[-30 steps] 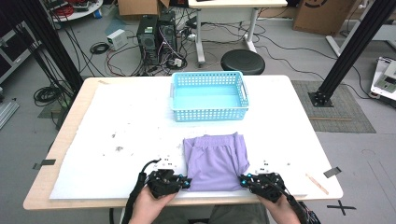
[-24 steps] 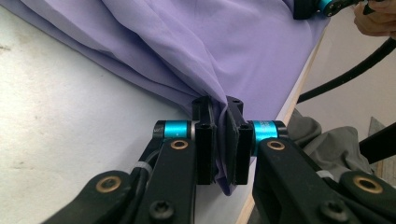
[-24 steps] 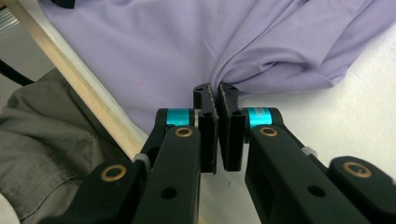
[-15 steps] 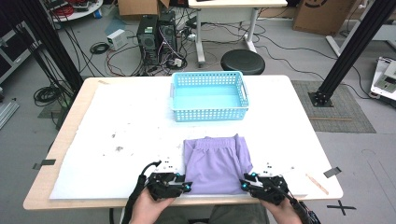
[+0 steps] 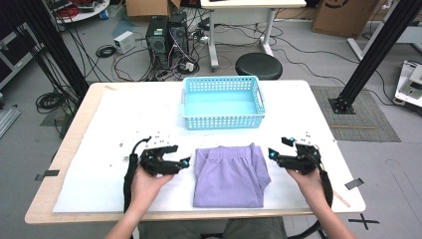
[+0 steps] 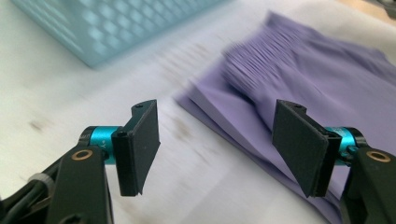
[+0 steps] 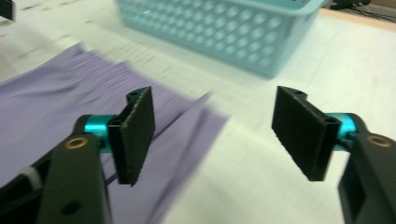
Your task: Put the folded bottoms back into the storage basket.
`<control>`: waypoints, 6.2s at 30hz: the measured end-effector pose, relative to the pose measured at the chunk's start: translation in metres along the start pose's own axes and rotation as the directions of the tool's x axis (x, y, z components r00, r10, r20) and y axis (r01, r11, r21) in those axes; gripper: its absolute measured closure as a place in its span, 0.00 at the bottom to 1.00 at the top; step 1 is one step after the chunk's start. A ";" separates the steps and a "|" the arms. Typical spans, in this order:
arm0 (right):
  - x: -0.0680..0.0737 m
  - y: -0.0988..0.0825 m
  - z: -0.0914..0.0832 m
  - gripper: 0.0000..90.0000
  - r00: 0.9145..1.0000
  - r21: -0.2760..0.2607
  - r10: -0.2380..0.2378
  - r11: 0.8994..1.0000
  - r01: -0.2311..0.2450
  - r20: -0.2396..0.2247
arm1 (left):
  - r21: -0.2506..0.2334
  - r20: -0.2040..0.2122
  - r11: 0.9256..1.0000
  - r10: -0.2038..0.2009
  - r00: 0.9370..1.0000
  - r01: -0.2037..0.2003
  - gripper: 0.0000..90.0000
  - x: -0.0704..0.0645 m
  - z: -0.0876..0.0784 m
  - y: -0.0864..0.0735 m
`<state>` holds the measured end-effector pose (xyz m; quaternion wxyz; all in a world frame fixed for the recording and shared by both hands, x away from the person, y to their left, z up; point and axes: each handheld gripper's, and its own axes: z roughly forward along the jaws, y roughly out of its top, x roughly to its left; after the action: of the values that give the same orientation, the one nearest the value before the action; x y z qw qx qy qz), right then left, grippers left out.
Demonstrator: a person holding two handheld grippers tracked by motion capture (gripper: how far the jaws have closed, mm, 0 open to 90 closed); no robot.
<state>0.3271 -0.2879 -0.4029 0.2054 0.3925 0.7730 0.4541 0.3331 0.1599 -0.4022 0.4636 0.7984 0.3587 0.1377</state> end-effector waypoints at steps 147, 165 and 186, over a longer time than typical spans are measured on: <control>0.054 -0.035 -0.006 0.25 0.999 -0.004 0.014 1.000 -0.014 -0.032 | -0.099 0.093 0.994 0.048 0.994 -0.038 0.35 -0.058 0.013 -0.042; 0.064 -0.046 0.015 0.23 0.997 0.278 0.073 0.958 -0.075 0.018 | 0.111 0.027 0.994 -0.001 1.000 -0.002 0.35 -0.065 0.031 -0.043; 0.072 -0.045 0.017 0.51 0.997 0.266 0.083 0.961 -0.078 -0.005 | 0.119 -0.004 0.984 -0.134 0.991 0.134 0.50 -0.076 0.037 -0.041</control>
<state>0.2762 -0.2344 -0.4471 0.1263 0.4440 0.8118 0.3576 0.2815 0.0958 -0.4477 0.4241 0.7991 0.4181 0.0829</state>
